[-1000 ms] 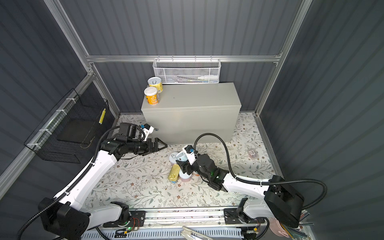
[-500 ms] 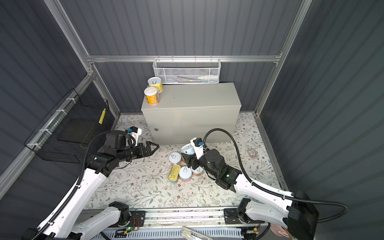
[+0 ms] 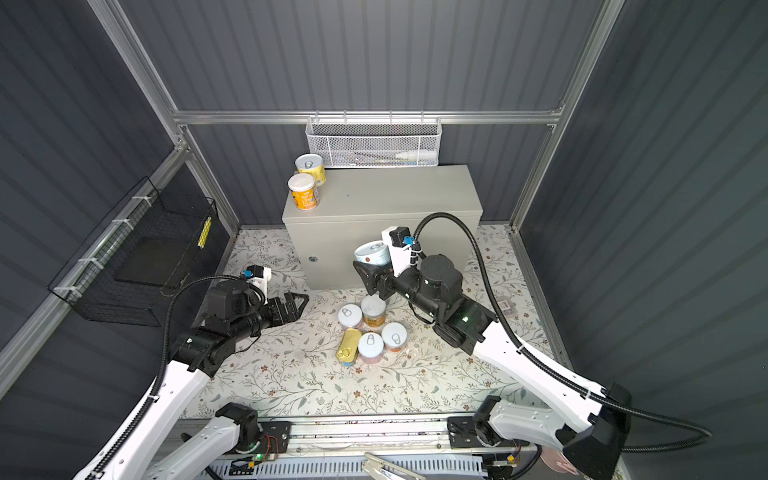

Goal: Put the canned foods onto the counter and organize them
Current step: 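Lift the pale blue-green can with the right gripper while the left gripper opens and withdraws, then carry the pale blue-green can with the right gripper onto the cabinet top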

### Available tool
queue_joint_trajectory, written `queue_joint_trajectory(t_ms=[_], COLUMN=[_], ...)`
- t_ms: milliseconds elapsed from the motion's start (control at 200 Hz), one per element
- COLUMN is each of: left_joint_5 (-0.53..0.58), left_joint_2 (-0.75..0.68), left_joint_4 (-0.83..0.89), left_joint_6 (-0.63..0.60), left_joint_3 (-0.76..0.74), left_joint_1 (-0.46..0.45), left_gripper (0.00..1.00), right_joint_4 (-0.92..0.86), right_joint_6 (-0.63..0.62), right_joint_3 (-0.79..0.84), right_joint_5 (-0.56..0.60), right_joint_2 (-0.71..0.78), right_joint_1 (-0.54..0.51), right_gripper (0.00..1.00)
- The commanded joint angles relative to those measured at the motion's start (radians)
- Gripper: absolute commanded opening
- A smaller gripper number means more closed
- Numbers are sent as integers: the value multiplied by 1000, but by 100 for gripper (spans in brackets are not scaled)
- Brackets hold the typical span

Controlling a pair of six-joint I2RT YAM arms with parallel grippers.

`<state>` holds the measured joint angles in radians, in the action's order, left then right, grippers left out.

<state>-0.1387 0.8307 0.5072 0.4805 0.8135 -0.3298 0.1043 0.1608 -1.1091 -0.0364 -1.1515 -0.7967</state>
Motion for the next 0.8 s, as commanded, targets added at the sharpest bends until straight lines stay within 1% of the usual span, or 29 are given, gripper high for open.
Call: queue_joint_trajectory(t_ms=[0,90,195,330,470,655,795], left_joint_5=[56,65,79,93,103,103,99], left_joint_2=[-17,-26,-34,-36,-52,-82,-93], left_joint_4=[-46,-74,-88,-58,-34,-15,8], left_joint_6=[-1,0,-5,-32,-42,-33,-31], left_joint_3=[-44,-71,-89,-73,-63,-65,-60], left_joint_1=[8,8,8,8,8,7,8], left_gripper=[100,100,100,100,100,100,100], right_joint_4=[37,36,5,-13,-28,42,78], right_joint_6=[-40,-60,-52,-73,-73,-64,-50], right_joint_3=[-100,-182,-319,-483,-628,-721,-794], right_joint_5=[-43,-83,-181,-232,-250,-286,-289], right_joint_2=[-44,-101,-193,-301,-406,-517,-604], right_joint_1=[21,44,86,113,145,192,215], right_gripper=[64,66,66,66,66,66,66])
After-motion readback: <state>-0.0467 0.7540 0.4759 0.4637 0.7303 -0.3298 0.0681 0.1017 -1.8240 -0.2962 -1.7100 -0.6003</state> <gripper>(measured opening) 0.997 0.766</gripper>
